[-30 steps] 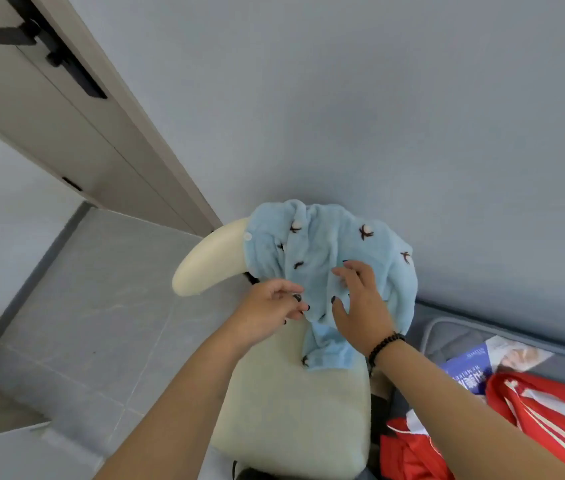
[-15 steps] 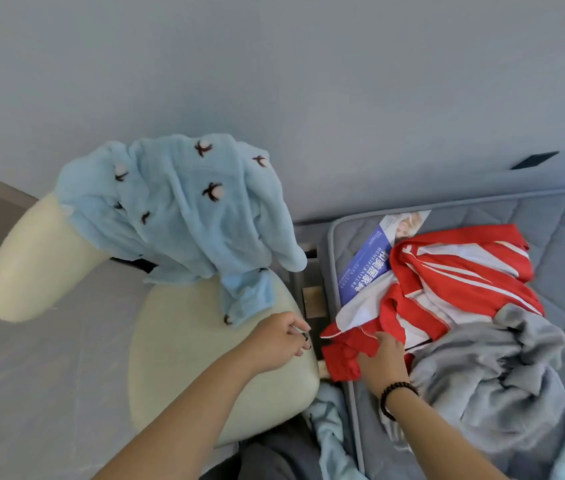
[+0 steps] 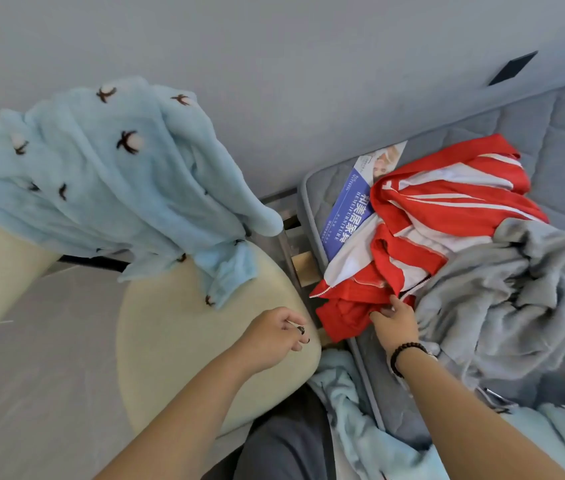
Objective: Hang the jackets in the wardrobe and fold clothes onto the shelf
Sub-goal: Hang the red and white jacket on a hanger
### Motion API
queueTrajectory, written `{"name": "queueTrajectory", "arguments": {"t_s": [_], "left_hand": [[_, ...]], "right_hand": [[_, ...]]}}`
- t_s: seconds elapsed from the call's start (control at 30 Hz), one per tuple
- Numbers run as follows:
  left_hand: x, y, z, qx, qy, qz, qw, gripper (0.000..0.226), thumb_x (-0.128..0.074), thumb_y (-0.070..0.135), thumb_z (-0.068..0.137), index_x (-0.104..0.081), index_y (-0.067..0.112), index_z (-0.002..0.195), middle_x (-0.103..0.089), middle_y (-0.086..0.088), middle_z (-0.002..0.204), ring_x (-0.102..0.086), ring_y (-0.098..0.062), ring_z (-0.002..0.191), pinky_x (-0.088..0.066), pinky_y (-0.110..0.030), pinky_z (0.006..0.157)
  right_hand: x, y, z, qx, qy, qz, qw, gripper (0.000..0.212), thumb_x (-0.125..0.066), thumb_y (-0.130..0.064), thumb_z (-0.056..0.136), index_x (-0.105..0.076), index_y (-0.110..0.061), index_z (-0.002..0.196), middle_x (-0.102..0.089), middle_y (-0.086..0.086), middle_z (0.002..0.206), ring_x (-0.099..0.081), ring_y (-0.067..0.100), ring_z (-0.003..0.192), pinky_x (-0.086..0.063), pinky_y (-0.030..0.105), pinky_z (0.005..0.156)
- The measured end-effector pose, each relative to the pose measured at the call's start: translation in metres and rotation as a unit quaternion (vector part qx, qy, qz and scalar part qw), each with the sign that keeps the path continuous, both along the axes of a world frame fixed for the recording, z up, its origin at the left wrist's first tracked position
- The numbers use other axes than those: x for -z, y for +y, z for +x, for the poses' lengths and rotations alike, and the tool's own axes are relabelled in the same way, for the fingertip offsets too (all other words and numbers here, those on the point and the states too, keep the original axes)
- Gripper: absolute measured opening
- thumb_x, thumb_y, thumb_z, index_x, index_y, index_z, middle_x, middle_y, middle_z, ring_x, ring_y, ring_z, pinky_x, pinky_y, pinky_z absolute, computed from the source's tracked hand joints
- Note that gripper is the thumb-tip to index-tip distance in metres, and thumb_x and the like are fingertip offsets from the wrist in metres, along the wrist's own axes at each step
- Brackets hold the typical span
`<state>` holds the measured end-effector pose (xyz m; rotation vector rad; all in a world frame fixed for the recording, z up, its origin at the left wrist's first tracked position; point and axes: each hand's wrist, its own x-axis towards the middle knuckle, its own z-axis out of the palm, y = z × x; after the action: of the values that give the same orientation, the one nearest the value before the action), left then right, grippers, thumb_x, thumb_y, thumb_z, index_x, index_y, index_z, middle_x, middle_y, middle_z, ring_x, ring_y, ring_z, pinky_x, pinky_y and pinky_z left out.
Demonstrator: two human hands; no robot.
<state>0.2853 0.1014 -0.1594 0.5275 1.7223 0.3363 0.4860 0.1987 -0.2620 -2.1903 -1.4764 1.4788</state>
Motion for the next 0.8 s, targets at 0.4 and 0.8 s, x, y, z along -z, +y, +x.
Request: {"name": "queueTrajectory", "arguments": {"t_s": [0.4,0.8], "left_hand": [[-0.103,-0.03,0.038,-0.042,-0.016,0.048,0.998,0.021,-0.049,0.008,0.094,-0.061,0.015,0.11,-0.073,-0.003,0.101,-0.065,-0.007,0.075,-0.045,-0.019,0.067],[-0.127,0.04,0.059,-0.179,-0.159,-0.049,0.97,0.049,-0.055,0.055,0.089,-0.061,0.014,0.117,-0.065,-0.006,0.11,-0.059,-0.019,0.098,-0.047,-0.036,0.088]], "right_hand": [[-0.136,-0.017,0.01,-0.08,0.138,0.142,0.977,0.066,-0.063,-0.002,0.084,-0.039,-0.011,0.145,-0.04,-0.002,0.139,-0.037,0.005,0.125,-0.025,0.013,0.098],[-0.221,-0.073,0.038,-0.391,0.144,0.118,0.902,0.073,-0.065,-0.037,0.082,-0.031,-0.031,0.147,-0.031,-0.015,0.145,-0.024,0.005,0.131,-0.014,0.022,0.113]]}}
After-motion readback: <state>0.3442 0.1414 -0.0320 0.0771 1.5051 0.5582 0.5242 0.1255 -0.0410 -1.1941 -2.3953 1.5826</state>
